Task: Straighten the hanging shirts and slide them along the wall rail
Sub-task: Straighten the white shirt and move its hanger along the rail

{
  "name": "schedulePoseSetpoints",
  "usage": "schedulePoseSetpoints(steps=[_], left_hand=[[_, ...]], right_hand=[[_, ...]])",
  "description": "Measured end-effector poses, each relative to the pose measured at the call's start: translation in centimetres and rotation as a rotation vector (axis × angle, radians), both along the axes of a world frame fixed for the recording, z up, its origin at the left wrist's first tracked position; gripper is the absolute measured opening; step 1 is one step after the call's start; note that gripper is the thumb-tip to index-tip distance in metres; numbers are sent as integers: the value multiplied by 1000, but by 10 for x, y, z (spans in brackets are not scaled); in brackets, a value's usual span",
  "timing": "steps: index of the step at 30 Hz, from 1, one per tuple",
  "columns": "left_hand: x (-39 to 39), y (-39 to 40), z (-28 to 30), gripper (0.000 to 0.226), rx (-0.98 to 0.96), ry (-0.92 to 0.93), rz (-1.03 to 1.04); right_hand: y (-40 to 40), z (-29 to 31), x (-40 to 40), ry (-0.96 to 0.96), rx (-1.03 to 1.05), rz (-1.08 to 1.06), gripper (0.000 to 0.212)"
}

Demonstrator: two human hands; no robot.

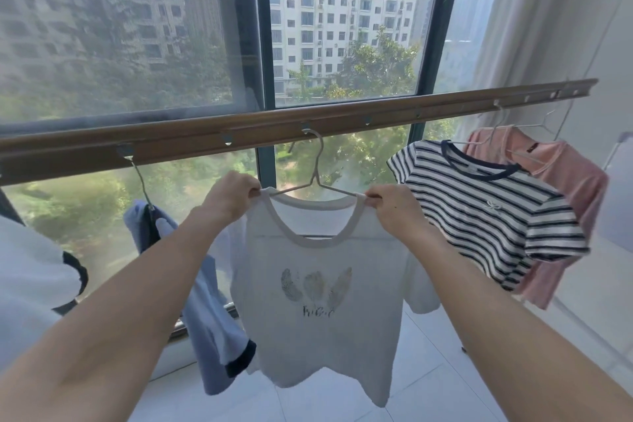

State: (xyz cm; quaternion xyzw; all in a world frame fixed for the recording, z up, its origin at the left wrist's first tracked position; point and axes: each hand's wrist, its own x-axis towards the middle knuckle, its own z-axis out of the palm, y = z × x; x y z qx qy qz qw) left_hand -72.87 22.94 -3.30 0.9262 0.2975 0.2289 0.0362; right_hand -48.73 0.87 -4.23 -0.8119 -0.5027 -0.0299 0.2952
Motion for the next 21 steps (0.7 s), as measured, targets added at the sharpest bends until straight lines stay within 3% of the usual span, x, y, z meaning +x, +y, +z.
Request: schedulePoseSetpoints(steps=[6,11,16,21], left_hand=[[3,10,3,19,195,-95,123],[1,16,3,40,-147,214,39],[-6,16,-1,26,-142,267,66],[-3,12,-2,27,-182,299,66]], right_hand=[[-4,-4,-3,-37,-62,-42,30],[-4,-9,-1,-46,-62,-79,35],[-10,2,0,-72,-40,-119,26],[-10,4,4,-86,-48,-87,28]])
